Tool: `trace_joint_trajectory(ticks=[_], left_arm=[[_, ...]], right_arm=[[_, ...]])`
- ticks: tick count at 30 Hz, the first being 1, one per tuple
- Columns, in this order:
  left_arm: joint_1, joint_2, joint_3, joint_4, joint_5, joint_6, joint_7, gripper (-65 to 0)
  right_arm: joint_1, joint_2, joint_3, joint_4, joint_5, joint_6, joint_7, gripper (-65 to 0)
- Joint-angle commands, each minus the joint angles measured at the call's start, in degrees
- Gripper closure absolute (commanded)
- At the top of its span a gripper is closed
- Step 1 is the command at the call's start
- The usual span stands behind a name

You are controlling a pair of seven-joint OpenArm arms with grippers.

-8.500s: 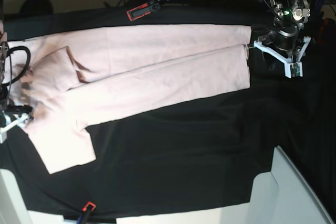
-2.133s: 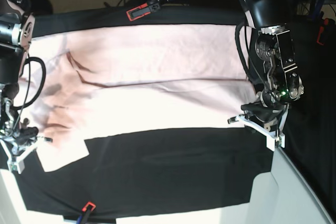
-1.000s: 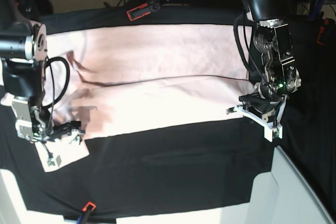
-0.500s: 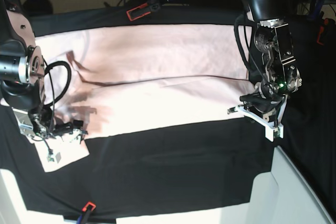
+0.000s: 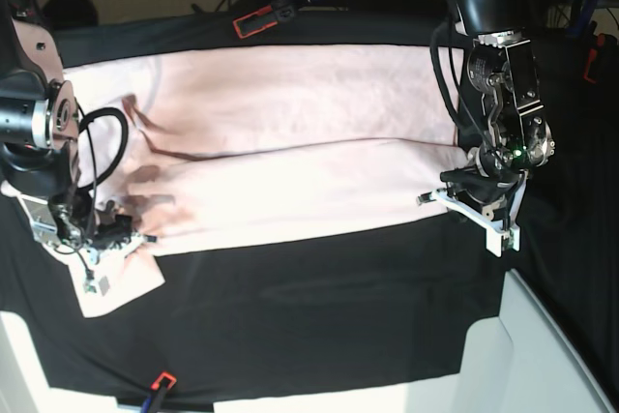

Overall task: Fold the T-shirt properly
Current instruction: 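Pull the shirt end with the right gripper away from the left gripper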

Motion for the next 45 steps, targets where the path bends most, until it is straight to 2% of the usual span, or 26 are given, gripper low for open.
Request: trace_joint_trajectory(ticks=[1,5,14,17,20,23,29,32,35,39,45], left_arm=[[-0.9,-0.4,0.1,1.6,-0.1,-0.2,-1.1,0.0],[-0.8,-0.4,0.4,5.1,-0.1,-0.2,-1.0,0.0],[-0.6,0.0,0.4,7.2,-0.1,-0.2,-1.0,0.0],[-0.8,-0.1,0.3,7.5,-0.1,-0.2,-1.0,0.0],[-0.8,-0.2,0.3,9.4,-0.1,-0.2,-1.0,0.0],[-0.8,-0.3,0.3,10.6,-0.1,-0.3,-1.0,0.0],[0.6,-0.1,0.5,14.3,-0.2,-0.3,-0.6,0.0],[1.2,-0.1,0.5,16.8,-0.2,-0.4,3.1,0.0],[2.7,-0.4,0.5,19.3,-0.2,-0.4,3.6,0.0],[5.4,-0.5,0.5,21.7,-0.2,-0.4,3.4,0.0],[7.6,-1.9,5.1,22.0,0.4,-0.4,3.1,0.0]], right_arm=[[1.8,1.8,0.0,1.5,-0.5,-1.1,-0.2,0.0],[-0.7,2.5,0.0,9.1,-0.5,-1.0,-1.0,0.0],[-10.7,3.1,0.2,37.8,-0.4,-1.1,-11.1,0.0],[-11.6,3.0,2.4,44.9,-0.5,-1.1,-16.6,0.0],[-11.9,2.5,8.0,49.6,-0.8,-1.1,-21.4,0.0],[-12.6,2.5,8.7,53.3,-0.8,-1.1,-25.3,0.0],[-17.6,2.6,8.7,61.1,-0.8,-1.1,-27.7,0.0],[-19.6,2.5,8.8,63.2,-0.8,-1.1,-30.1,0.0],[-22.3,2.4,9.8,66.4,-0.8,-1.1,-30.7,0.0],[-25.1,0.2,14.7,71.2,-0.8,-1.1,-34.6,0.0],[-29.0,-1.7,16.0,76.4,-0.8,-1.1,-38.4,0.0]])
